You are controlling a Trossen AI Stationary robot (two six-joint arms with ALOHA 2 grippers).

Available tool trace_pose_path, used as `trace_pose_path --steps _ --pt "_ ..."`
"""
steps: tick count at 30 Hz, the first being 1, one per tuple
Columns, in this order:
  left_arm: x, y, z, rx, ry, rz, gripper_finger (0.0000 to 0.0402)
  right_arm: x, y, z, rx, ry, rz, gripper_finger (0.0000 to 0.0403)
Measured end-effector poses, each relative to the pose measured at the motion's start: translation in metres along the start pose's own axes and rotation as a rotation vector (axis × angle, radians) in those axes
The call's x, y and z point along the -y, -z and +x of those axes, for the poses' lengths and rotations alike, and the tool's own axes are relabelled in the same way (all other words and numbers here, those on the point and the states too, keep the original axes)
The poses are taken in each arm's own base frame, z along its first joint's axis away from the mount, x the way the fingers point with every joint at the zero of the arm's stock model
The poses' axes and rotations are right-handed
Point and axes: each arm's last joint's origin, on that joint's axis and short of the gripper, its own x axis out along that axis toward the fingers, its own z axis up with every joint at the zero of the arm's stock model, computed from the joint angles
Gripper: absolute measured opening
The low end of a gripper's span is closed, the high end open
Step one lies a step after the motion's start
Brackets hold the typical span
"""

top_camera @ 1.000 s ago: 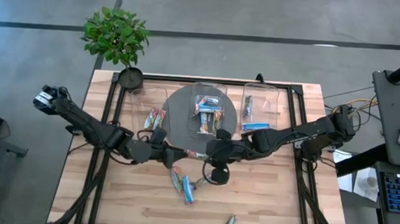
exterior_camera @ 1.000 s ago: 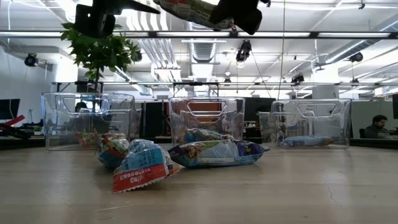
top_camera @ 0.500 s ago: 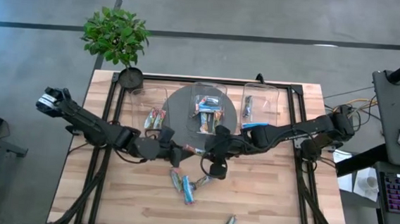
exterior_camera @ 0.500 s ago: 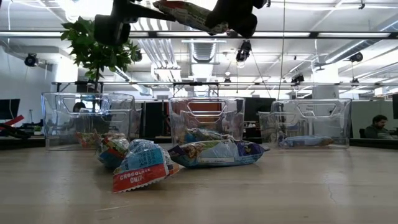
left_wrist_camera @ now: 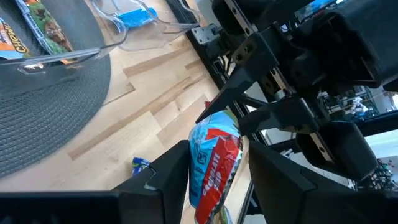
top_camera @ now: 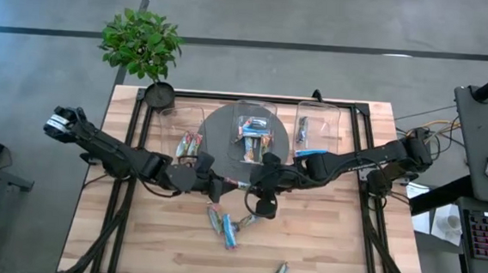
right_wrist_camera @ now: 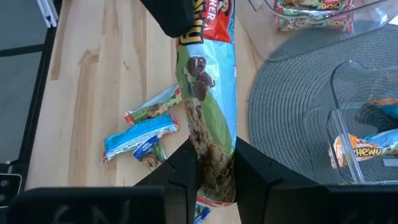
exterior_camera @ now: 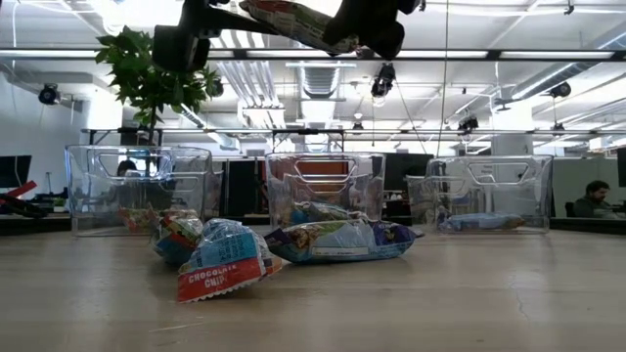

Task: Pick and place Granola Bars by type
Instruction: Put the red granola bar into the left transparent bin

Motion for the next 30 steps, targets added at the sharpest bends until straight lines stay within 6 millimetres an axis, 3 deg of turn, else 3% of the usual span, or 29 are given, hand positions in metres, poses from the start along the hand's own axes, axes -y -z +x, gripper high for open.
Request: trace_pose_path --steps 16,26,30 --pt "-0.002 -0.001 0.001 0.003 -0.011 0.014 0.0086 0.001 -0.002 0.000 0.022 0.019 0.010 0.0074" --pt "-0.019 0.000 -0.003 0.056 -0.210 0.093 0.0080 0.010 0.013 -0.007 -0.115 0.185 0.056 0.0156" --pt "-0.019 -0.008 -0.016 0.131 -0.374 0.192 0.0080 0.016 0.020 -0.016 -0.162 0.296 0.077 0.0191"
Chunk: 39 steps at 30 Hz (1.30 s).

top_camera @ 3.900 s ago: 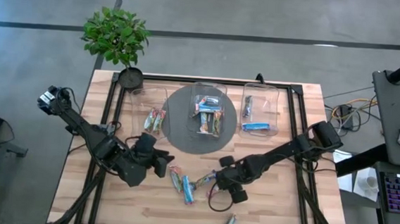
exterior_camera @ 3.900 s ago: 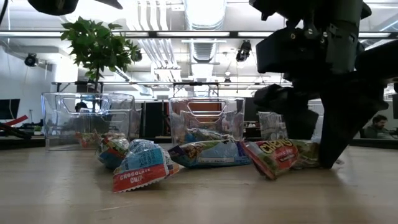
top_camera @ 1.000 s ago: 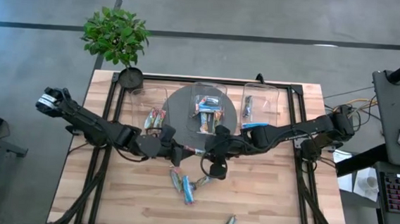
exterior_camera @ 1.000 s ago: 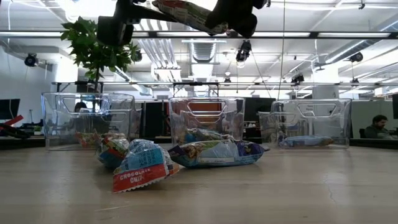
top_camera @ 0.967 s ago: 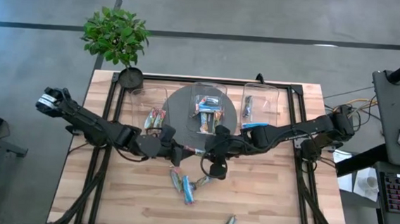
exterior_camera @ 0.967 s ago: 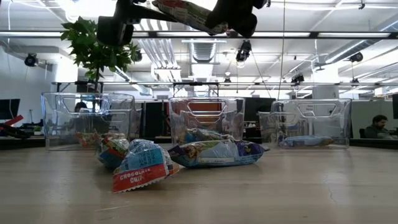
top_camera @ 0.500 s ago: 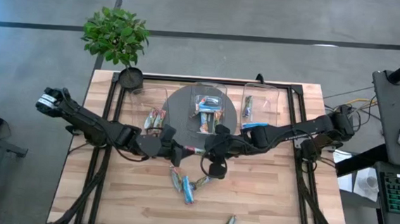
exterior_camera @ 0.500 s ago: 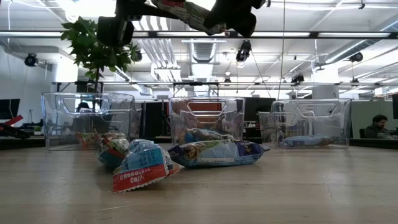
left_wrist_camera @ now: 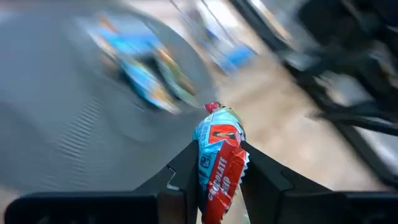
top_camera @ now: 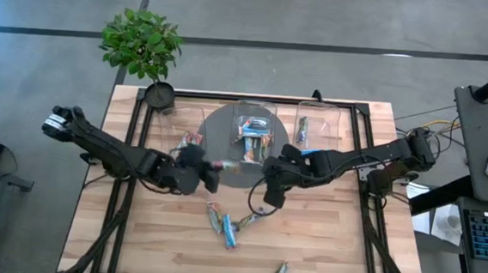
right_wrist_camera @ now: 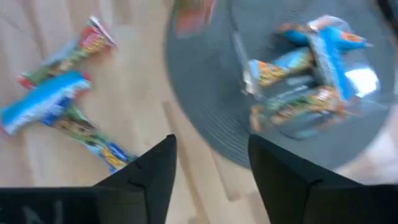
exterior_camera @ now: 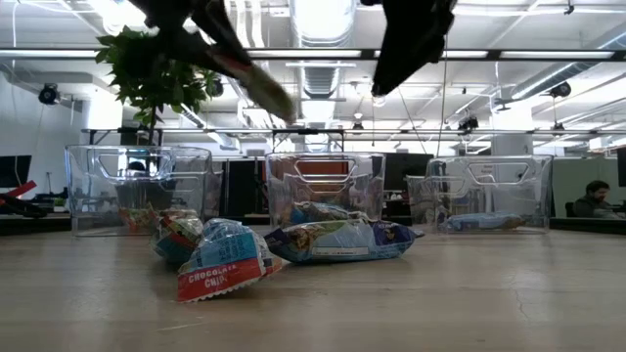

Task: Pick and place Granola Bars by type
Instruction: Put the red granola bar into the left transparent bin, then put the blue granola bar into the right transparent bin

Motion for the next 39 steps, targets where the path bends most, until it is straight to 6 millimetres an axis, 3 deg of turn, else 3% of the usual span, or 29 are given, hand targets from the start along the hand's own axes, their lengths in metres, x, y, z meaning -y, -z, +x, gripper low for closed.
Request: trace_pose_path --steps 7,12,19,24,28,39 --pt "-0.015 -0.037 -0.045 0.141 -0.395 0.239 0.0074 0.006 0.002 -0.014 0.020 0.015 0.012 0.0221" --pt "-0.037 -0.043 -0.059 0.111 -0.633 0.289 0.0073 0.007 0.004 -0.012 0.004 0.023 0.009 0.0224" --pt "-0.072 -0.017 -0.026 0.007 -0.802 0.350 0.0073 0.010 0.008 -0.006 -0.018 0.039 0.007 0.0224" --pt "-0.099 -0.007 -0.011 0.048 -0.890 0.266 0.0075 0.012 0.007 -0.005 -0.017 0.042 0.017 0.0224" --pt "-0.103 -0.002 -0.008 0.094 -0.876 0.250 0.0087 0.013 0.006 -0.005 -0.018 0.040 0.036 0.0224" --pt "-0.098 -0.002 -0.004 0.079 -0.833 0.234 0.0167 0.014 0.006 -0.004 -0.022 0.038 0.041 0.0224"
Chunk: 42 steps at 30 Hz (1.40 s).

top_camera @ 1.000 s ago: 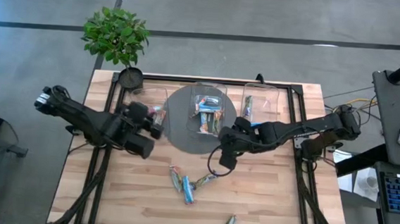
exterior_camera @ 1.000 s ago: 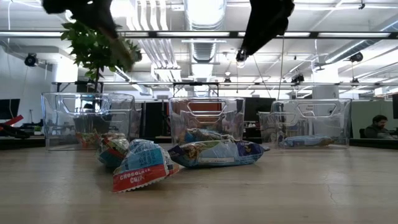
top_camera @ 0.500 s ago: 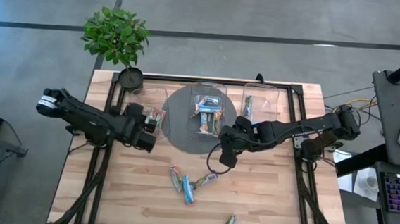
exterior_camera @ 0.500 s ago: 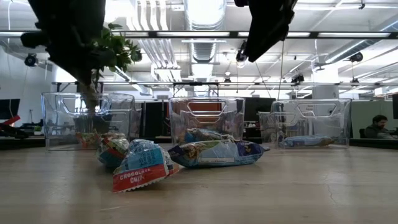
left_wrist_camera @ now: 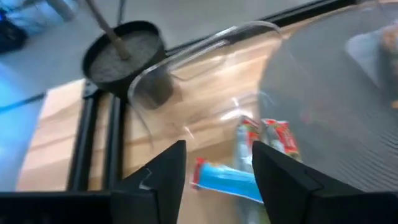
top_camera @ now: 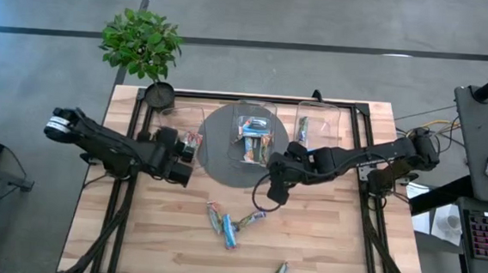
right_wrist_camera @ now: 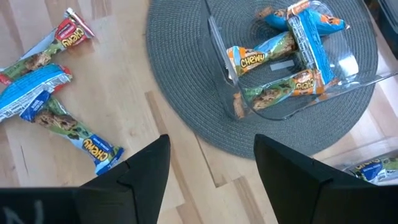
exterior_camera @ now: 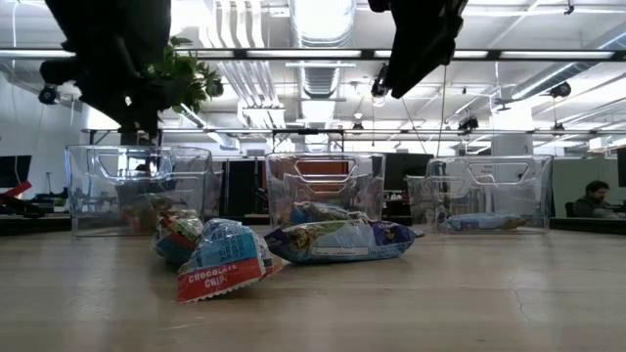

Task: Pick and place Granola Bars by type
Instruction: Put the blue granola bar into the right transparent bin

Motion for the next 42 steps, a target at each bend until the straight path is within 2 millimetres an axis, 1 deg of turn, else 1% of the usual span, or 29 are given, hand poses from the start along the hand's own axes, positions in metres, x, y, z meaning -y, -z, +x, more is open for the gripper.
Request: trace_pose_path --steps 4,7,12,15,17,20,22,24,30,36,40,42 --pt "0.009 -0.008 -0.018 0.002 0.100 0.035 0.0169 0.002 -0.001 0.001 -0.016 -0.024 0.007 0.0224" --pt "0.020 -0.014 -0.035 0.040 0.219 0.046 0.0169 0.003 -0.001 0.002 -0.044 -0.072 0.014 0.0224" --pt "0.039 -0.017 -0.059 0.069 0.427 0.040 0.0169 0.000 0.002 0.004 -0.113 -0.190 0.016 0.0224" --pt "0.049 -0.017 -0.068 0.049 0.537 0.003 0.0169 -0.003 0.009 0.012 -0.159 -0.252 -0.008 0.0224" --pt "0.054 -0.017 -0.073 0.037 0.598 -0.014 0.0169 -0.007 0.017 0.019 -0.177 -0.279 -0.069 0.0224" --pt "0.059 -0.016 -0.079 0.005 0.677 -0.001 0.0169 -0.017 0.031 0.030 -0.144 -0.316 -0.189 0.0224" --pt "0.060 -0.015 -0.083 -0.023 0.719 0.017 0.0169 -0.022 0.039 0.036 -0.122 -0.336 -0.271 0.0224" --pt "0.060 -0.012 -0.086 -0.050 0.748 0.030 0.0169 -0.027 0.045 0.040 -0.093 -0.356 -0.307 0.0224" --pt "0.056 0.000 -0.106 -0.089 0.824 0.021 0.0169 -0.043 0.053 0.046 0.024 -0.427 -0.340 0.0224" --pt "0.051 0.011 -0.118 -0.116 0.868 0.009 0.0169 -0.048 0.055 0.052 0.135 -0.446 -0.344 0.0224" --pt "0.050 0.012 -0.120 -0.126 0.875 -0.007 0.0169 -0.053 0.057 0.062 0.137 -0.474 -0.339 0.0224" --pt "0.050 0.013 -0.120 -0.133 0.875 -0.018 0.0169 -0.059 0.061 0.073 0.098 -0.470 -0.363 0.0224"
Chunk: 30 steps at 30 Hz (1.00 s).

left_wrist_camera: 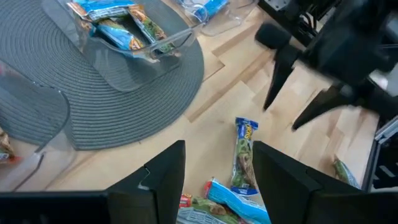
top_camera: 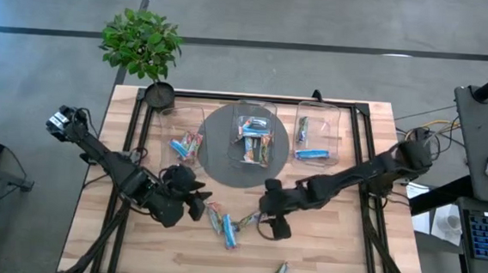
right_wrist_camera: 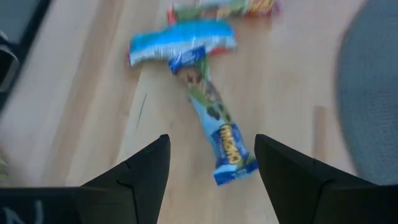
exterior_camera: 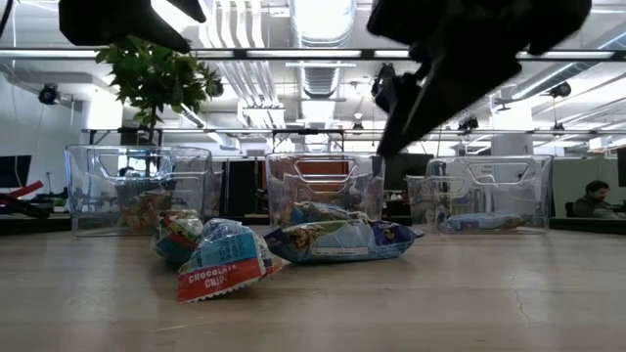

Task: Pick and place Granola Bars by type
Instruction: Put the blue granola bar into the right transparent bin

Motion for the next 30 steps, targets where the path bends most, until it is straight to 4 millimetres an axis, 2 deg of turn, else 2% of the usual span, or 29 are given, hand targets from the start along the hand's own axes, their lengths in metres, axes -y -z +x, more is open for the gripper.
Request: trace_pose_path --steps 3,6,9,13,30 --pt "0.000 0.000 0.000 0.000 0.003 -0.006 0.0169 -0.003 -0.004 0.014 -0.018 0.010 -0.019 0.0224" --pt "0.001 0.000 -0.001 0.000 0.007 -0.010 0.0169 -0.004 -0.015 0.018 0.008 0.018 -0.035 0.0224" --pt "0.001 0.000 -0.001 0.000 0.008 -0.017 0.0169 -0.004 -0.015 0.025 -0.031 0.028 -0.109 0.0224" --pt "0.001 0.000 -0.001 0.000 0.009 -0.022 0.0169 -0.003 -0.008 0.037 -0.088 0.031 -0.162 0.0224" --pt "-0.001 0.003 0.001 -0.006 0.002 -0.017 0.0169 0.002 0.016 0.080 -0.222 0.052 -0.153 0.0224"
